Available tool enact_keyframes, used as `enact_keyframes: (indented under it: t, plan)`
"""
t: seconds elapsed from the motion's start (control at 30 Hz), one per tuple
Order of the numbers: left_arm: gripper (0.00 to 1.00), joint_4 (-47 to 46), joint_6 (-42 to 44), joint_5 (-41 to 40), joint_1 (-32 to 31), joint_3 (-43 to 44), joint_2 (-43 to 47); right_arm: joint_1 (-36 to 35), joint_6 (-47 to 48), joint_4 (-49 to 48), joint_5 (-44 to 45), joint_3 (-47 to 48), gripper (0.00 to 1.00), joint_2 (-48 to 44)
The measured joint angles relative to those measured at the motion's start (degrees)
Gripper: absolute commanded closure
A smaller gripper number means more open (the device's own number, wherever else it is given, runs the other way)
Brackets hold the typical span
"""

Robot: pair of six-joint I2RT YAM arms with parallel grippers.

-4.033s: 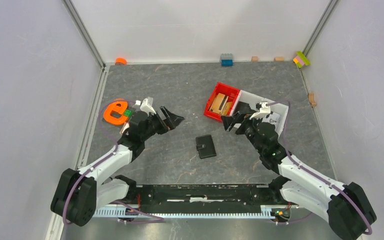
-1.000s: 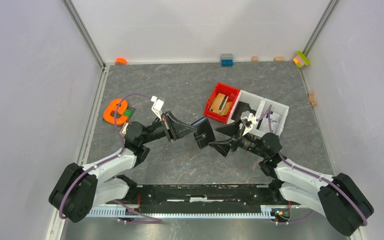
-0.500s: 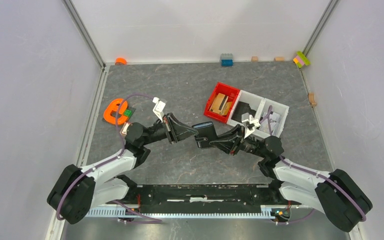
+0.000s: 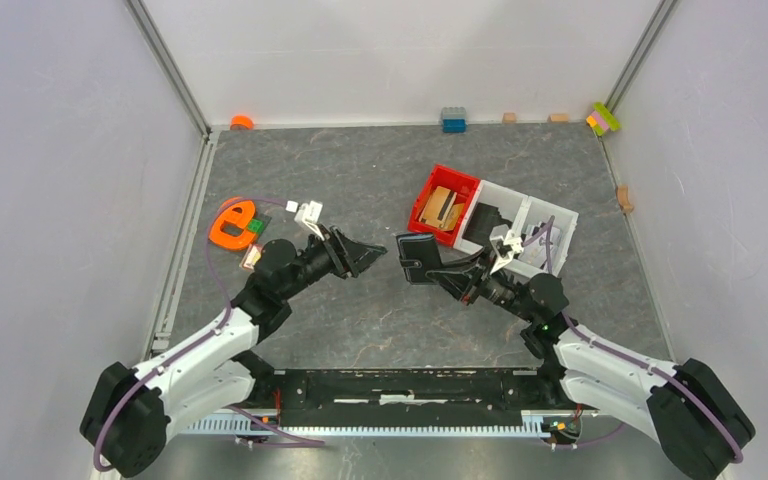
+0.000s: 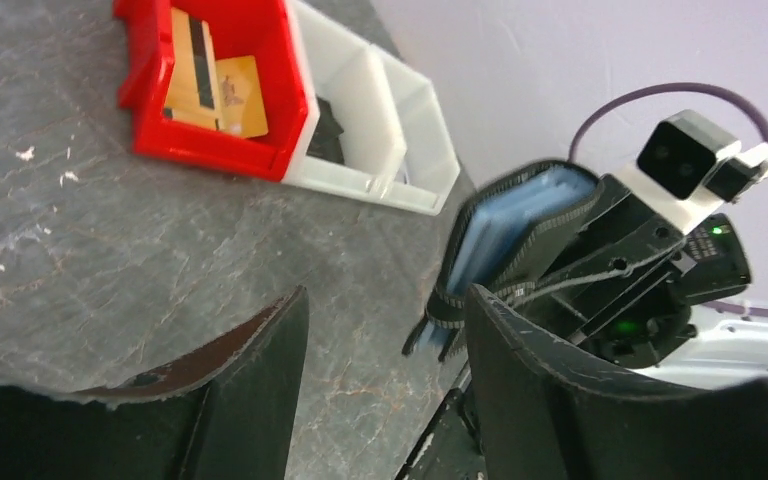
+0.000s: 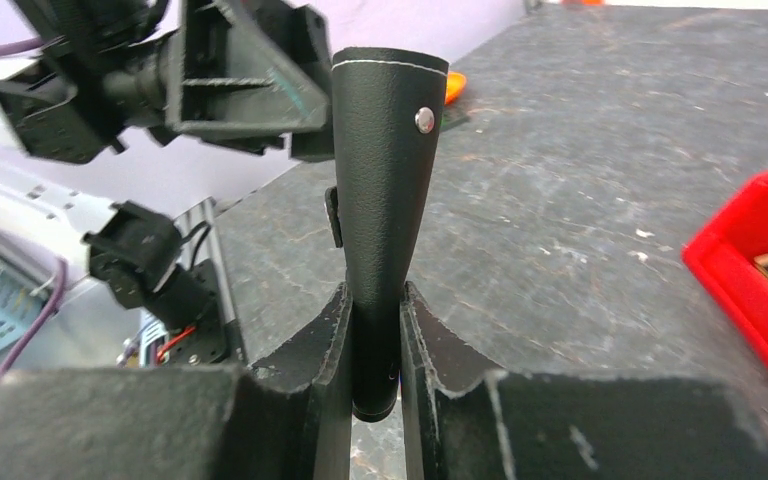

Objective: Take the credit cards out of the card holder
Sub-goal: Pick up the card holder from the center of the board, then open the card holder at the center of the board.

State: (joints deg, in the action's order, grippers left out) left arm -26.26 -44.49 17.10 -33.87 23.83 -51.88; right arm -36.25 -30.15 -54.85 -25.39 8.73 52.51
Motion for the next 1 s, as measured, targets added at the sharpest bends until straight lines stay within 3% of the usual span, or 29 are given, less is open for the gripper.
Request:
enact_keyframes:
  t: [0.3, 0.57, 0.77, 0.87, 1.0]
  plan:
    - [0.31, 4.17, 5.27, -3.63, -8.15, 3.15, -4.79, -0.04, 0.20, 7.43, 10.97, -0.13, 0.84, -1.49]
    - [0.31, 6.43, 11.23, -6.62, -16.70, 8.00, -9.31, -1.66, 0.76, 10.86, 12.68, 0.13, 0.86, 0.94]
    - [0.31, 9.09, 12.72, -10.58, -18.10, 10.51, -13.18, -4.42, 2.56, 11.69, 13.68, 0.96, 0.86, 1.44]
    - [0.33, 10.71, 12.87, -12.48, -18.21, 11.02, -14.29, -6.27, 4.00, 12.55, 14.75, 1.42, 0.86, 1.44]
    - [0.45, 12.70, 12.90, -15.17, -18.43, 11.54, -14.49, -7.76, 5.75, 13.38, 16.24, 1.79, 0.86, 1.51]
